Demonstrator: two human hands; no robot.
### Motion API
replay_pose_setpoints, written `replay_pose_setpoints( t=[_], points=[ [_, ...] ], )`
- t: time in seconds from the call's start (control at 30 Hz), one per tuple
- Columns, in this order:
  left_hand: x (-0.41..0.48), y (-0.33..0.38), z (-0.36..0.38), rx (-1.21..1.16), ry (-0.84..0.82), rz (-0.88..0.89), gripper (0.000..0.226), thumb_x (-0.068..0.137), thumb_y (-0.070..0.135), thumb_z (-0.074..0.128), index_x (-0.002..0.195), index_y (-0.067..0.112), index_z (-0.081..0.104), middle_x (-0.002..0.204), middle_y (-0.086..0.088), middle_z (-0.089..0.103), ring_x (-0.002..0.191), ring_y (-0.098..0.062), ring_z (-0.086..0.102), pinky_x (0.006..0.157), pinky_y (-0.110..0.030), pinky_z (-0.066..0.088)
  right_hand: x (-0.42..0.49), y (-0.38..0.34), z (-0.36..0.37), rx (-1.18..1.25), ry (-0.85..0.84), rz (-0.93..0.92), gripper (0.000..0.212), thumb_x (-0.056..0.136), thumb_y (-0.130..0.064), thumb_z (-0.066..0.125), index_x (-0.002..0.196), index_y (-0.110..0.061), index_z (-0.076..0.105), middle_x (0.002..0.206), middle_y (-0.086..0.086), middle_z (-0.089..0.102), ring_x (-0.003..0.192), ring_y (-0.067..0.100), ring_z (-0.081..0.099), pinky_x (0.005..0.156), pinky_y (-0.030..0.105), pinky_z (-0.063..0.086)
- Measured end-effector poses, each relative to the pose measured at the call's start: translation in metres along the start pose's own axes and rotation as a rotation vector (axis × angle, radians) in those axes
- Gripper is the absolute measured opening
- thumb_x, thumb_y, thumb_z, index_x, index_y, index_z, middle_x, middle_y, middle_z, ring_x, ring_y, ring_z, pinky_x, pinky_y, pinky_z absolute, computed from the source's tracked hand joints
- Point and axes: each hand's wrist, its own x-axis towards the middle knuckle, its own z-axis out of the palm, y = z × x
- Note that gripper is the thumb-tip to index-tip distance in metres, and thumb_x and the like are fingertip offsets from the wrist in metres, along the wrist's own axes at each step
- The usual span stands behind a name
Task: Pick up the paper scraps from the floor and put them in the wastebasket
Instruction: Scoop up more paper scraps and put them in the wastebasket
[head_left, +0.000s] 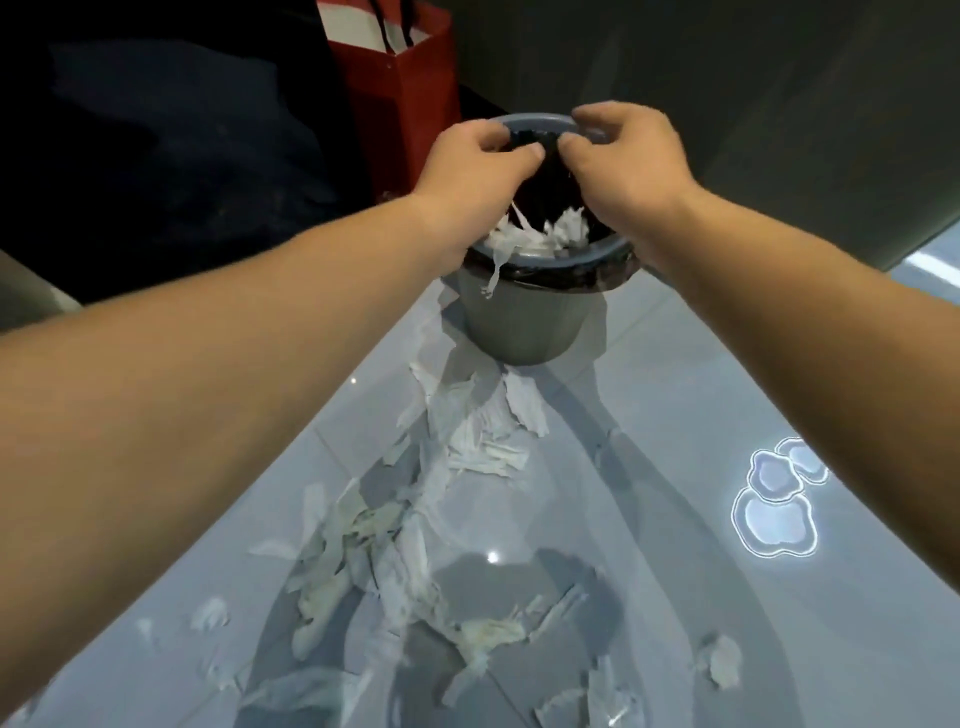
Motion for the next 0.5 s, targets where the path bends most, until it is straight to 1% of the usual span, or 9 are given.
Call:
replay_pose_setpoints(
  t=[0.07, 0.13, 0.2, 0.23, 0.27, 0.33, 0.4, 0.43, 0.5],
  points=[
    [-0.019, -0.007, -0.011, -0.089, 0.071, 0.064, 0.031, 0.09, 0.024, 0.068, 0.119, 0.015, 0.063, 0.112, 0.0, 0.065, 0.102, -0.01, 0.063, 0.091, -0.034, 0.058, -0.026, 0.006, -0.012, -0.024, 0.053, -0.057, 0.03, 0.091, -0.029, 0.057, 0.118, -0.023, 0.066, 0.113, -0.005, 0.068, 0.103, 0.007, 0.064, 0.092, 0.027, 0.054],
    [-0.036, -0.027, -0.026, -0.085, 0.176, 0.062, 0.024, 0.087, 0.025, 0.071, 0.108, 0.015, 0.064, 0.102, 0.0, 0.065, 0.092, -0.01, 0.066, 0.079, -0.029, 0.061, -0.057, 0.019, -0.018, -0.047, 0.117, -0.099, 0.017, 0.089, -0.03, 0.057, 0.097, -0.02, 0.069, 0.091, -0.006, 0.068, 0.082, 0.004, 0.062, 0.077, 0.025, 0.054],
    [-0.056, -0.066, -0.039, -0.058, 0.209, -0.055, 0.026, 0.085, 0.029, 0.073, 0.103, 0.014, 0.062, 0.099, -0.003, 0.064, 0.083, -0.012, 0.065, 0.073, -0.03, 0.06, -0.093, 0.045, -0.009, -0.046, 0.041, -0.062, 0.015, 0.088, -0.028, 0.061, 0.082, -0.015, 0.065, 0.072, -0.006, 0.062, 0.066, 0.006, 0.055, 0.064, 0.024, 0.048],
    [-0.066, -0.09, -0.041, -0.04, 0.184, -0.144, 0.03, 0.084, 0.031, 0.075, 0.104, 0.013, 0.063, 0.101, -0.005, 0.064, 0.086, -0.016, 0.065, 0.074, -0.032, 0.059, -0.108, 0.063, -0.001, -0.044, -0.06, -0.008, 0.016, 0.088, -0.029, 0.065, 0.081, -0.015, 0.065, 0.071, -0.004, 0.062, 0.064, 0.007, 0.054, 0.063, 0.025, 0.048],
    [-0.075, -0.116, -0.042, -0.007, 0.14, -0.236, 0.035, 0.082, 0.034, 0.076, 0.108, 0.014, 0.063, 0.106, -0.006, 0.064, 0.094, -0.021, 0.066, 0.077, -0.033, 0.057, -0.12, 0.082, 0.009, -0.047, -0.181, 0.055, 0.016, 0.086, -0.033, 0.069, 0.085, -0.016, 0.067, 0.076, -0.002, 0.066, 0.067, 0.009, 0.058, 0.066, 0.028, 0.05],
    [-0.094, -0.166, -0.039, 0.101, -0.001, -0.381, 0.053, 0.078, 0.038, 0.081, 0.124, 0.021, 0.06, 0.126, -0.007, 0.061, 0.116, -0.025, 0.061, 0.086, -0.03, 0.052, -0.136, 0.116, 0.032, -0.082, -0.428, 0.159, 0.035, 0.08, -0.039, 0.076, 0.11, -0.021, 0.068, 0.111, 0.0, 0.068, 0.099, 0.014, 0.063, 0.087, 0.032, 0.051],
    [-0.104, -0.204, -0.036, 0.358, -0.203, -0.366, 0.093, 0.067, 0.048, 0.086, 0.146, 0.032, 0.04, 0.154, -0.004, 0.039, 0.141, -0.025, 0.038, 0.108, -0.035, 0.04, -0.14, 0.144, 0.055, -0.176, -0.612, 0.178, 0.074, 0.071, -0.047, 0.081, 0.137, -0.029, 0.053, 0.148, 0.002, 0.045, 0.135, 0.021, 0.044, 0.109, 0.034, 0.038],
    [-0.106, -0.218, -0.034, 0.496, -0.306, -0.326, 0.11, 0.061, 0.053, 0.087, 0.152, 0.037, 0.027, 0.163, -0.001, 0.023, 0.149, -0.025, 0.023, 0.117, -0.039, 0.03, -0.139, 0.155, 0.068, -0.236, -0.679, 0.159, 0.088, 0.067, -0.052, 0.082, 0.144, -0.033, 0.044, 0.158, 0.002, 0.03, 0.144, 0.025, 0.03, 0.115, 0.039, 0.031],
    [-0.103, -0.228, -0.031, 0.72, -0.453, -0.261, 0.128, 0.056, 0.055, 0.089, 0.155, 0.041, 0.008, 0.167, 0.005, 0.001, 0.153, -0.023, 0.003, 0.122, -0.044, 0.017, -0.135, 0.17, 0.091, -0.375, -0.785, 0.117, 0.104, 0.064, -0.059, 0.081, 0.151, -0.039, 0.027, 0.165, 0.001, 0.008, 0.15, 0.031, 0.01, 0.119, 0.049, 0.02]
  ],
)
